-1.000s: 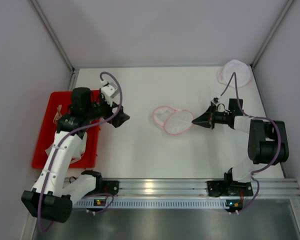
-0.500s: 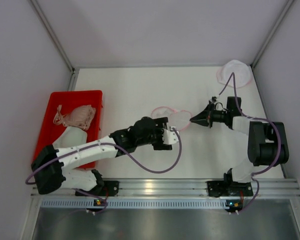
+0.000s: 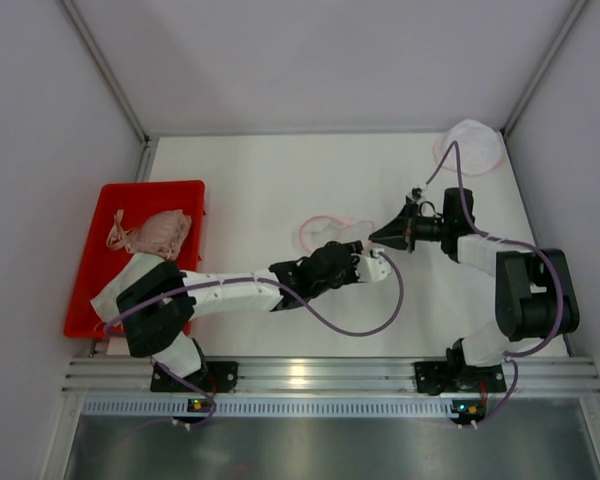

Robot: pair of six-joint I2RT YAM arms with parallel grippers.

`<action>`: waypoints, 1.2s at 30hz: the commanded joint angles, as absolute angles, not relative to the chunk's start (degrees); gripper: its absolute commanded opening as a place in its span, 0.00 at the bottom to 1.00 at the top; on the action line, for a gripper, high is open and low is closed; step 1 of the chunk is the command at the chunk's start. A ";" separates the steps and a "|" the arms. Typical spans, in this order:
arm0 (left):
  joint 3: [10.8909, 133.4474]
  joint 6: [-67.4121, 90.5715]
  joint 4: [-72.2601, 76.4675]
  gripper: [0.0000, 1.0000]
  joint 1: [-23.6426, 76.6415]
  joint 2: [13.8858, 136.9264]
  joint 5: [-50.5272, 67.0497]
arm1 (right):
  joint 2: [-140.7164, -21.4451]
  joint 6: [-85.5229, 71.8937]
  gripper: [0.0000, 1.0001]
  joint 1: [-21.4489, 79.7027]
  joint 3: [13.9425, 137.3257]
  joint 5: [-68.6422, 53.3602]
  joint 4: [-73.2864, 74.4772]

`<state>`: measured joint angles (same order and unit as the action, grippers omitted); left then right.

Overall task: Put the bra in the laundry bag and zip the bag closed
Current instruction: Open the laundry bag at the center of the board.

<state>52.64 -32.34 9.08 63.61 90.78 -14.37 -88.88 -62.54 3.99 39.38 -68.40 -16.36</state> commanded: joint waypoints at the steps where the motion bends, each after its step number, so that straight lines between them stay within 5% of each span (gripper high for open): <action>1: 55.90 -30.59 14.15 0.43 62.67 91.67 -17.50 | -86.22 -62.23 0.00 4.57 39.72 -68.82 -16.89; 2: 56.25 -29.89 12.85 0.38 62.32 91.32 -14.97 | -86.05 -59.18 0.00 4.48 40.34 -68.38 -15.13; 6: 58.00 -27.43 4.86 0.03 60.12 89.65 -10.47 | -86.39 -40.04 0.44 3.87 48.32 -66.80 3.73; 7: 58.18 -26.55 3.88 0.00 59.86 88.52 -9.76 | -86.66 -34.77 0.47 3.52 53.21 -66.62 9.26; 11: 60.55 -25.05 -4.12 0.00 57.66 87.01 -2.83 | -86.66 -2.10 0.55 0.63 63.27 -59.61 31.96; 17: 64.16 -25.05 -9.75 0.00 53.89 86.75 7.46 | -77.89 7.03 0.85 -1.67 59.34 -61.42 21.91; 27: 66.71 -21.80 -11.25 0.00 48.43 88.33 17.31 | -63.90 36.54 0.85 0.17 52.91 -62.67 24.51; 36: 67.68 -20.39 -12.83 0.00 47.37 88.77 24.52 | -51.77 53.61 0.78 13.61 41.14 -53.19 20.22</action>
<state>65.56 -21.80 -12.71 47.59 89.06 19.81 -54.94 44.42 10.00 43.29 -56.23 25.39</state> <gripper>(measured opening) 0.038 0.791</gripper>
